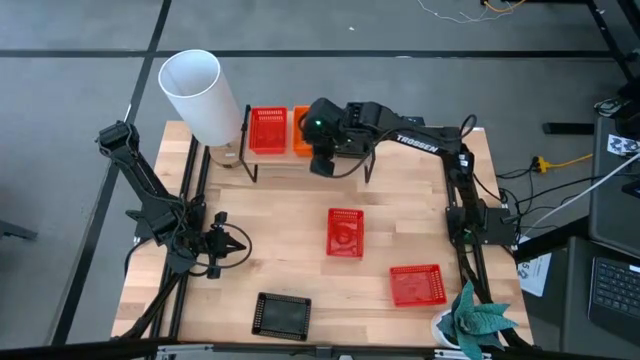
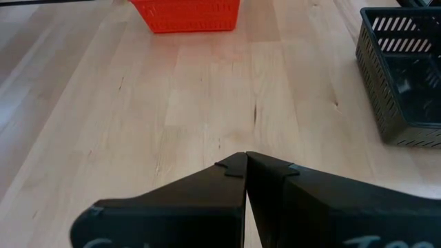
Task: Stack baskets on shelf by color
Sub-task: Stack the orange bin on the orange bin on the shelf, then stack the bottom red bin on the red bin on the shelf
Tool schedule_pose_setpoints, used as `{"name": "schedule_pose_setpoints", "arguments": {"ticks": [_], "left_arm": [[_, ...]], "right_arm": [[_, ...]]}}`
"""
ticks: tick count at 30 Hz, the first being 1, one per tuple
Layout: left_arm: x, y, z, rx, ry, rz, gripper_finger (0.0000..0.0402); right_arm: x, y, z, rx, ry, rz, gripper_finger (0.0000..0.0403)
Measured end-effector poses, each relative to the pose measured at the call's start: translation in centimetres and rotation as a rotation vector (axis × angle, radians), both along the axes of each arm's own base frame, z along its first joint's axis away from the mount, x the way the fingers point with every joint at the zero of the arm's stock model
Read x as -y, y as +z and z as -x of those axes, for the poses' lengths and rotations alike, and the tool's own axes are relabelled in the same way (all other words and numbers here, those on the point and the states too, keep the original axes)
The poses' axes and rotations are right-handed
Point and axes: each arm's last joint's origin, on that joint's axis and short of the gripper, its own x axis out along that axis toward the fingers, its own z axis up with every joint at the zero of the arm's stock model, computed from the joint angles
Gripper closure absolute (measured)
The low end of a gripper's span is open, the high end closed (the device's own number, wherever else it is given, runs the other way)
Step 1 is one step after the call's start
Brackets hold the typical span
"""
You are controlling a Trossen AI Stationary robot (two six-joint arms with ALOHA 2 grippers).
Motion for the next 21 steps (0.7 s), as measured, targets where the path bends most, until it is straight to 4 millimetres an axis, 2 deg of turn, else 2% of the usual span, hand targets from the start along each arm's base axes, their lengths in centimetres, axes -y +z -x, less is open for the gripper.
{"name": "schedule_pose_setpoints", "arguments": {"ticks": [7, 9, 11, 16, 21], "left_arm": [[0.0, 0.0, 0.0, 0.0, 0.0, 0.0, 0.0401], [0.0, 0.0, 0.0, 0.0, 0.0, 0.0, 0.0401], [0.0, 0.0, 0.0, 0.0, 0.0, 0.0, 0.0401], [0.0, 0.0, 0.0, 0.0, 0.0, 0.0, 0.0401], [0.0, 0.0, 0.0, 0.0, 0.0, 0.0, 0.0401]], "right_arm": [[-1.5, 1.4, -0.2, 0.04, 0.004, 0.066, 0.0302], [-1.8, 1.4, 0.0, 0.027, -0.016, 0.034, 0.0302], [-2.6, 1.2, 0.2, 0.014, -0.03, -0.071, 0.0302], [-6.5, 0.1, 1.3, -0.156, 0.018, -0.394, 0.0302], [-12.5, -2.0, 2.7, -0.431, 0.112, -0.415, 0.0302]]}}
